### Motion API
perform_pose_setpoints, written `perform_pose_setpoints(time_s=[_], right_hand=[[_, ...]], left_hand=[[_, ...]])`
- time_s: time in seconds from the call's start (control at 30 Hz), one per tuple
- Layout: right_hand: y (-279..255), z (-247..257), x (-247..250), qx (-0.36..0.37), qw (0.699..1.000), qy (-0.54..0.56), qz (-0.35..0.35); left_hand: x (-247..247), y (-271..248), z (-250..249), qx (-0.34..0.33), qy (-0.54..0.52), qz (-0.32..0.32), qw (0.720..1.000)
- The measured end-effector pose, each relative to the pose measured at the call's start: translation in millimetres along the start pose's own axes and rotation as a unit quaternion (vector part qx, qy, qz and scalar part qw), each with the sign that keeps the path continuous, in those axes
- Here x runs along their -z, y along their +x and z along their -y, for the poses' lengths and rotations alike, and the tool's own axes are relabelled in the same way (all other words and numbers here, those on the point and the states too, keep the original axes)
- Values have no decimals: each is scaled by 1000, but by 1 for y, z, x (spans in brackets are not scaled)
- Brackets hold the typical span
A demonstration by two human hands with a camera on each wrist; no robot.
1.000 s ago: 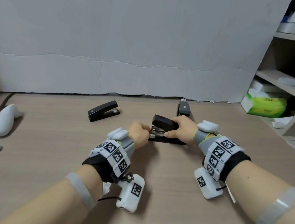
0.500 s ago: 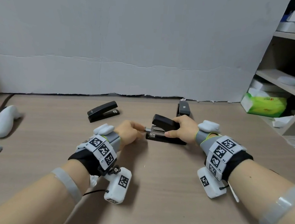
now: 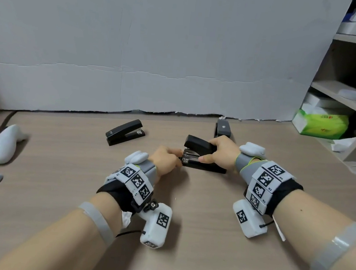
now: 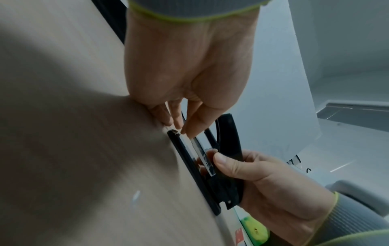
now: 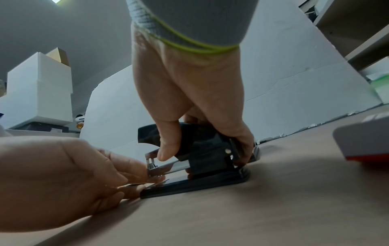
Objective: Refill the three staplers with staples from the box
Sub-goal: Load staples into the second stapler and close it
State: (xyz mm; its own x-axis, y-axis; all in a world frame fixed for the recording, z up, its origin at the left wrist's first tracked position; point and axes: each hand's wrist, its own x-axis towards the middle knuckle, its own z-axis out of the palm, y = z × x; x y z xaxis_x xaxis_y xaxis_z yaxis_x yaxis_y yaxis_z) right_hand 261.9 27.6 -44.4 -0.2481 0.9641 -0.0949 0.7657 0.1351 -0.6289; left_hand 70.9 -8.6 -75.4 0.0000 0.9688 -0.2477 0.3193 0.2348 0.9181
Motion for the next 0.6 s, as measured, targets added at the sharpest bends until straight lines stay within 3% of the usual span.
perform_pose_setpoints(time_s=[0.43, 0.6], right_hand=[[-1, 0, 0, -7, 1000, 18, -4], [-3, 2, 3, -10, 1000, 19, 9]], left_hand=[[1, -4, 8, -58, -21, 47, 997], [4, -1, 10, -63, -12, 34, 997]])
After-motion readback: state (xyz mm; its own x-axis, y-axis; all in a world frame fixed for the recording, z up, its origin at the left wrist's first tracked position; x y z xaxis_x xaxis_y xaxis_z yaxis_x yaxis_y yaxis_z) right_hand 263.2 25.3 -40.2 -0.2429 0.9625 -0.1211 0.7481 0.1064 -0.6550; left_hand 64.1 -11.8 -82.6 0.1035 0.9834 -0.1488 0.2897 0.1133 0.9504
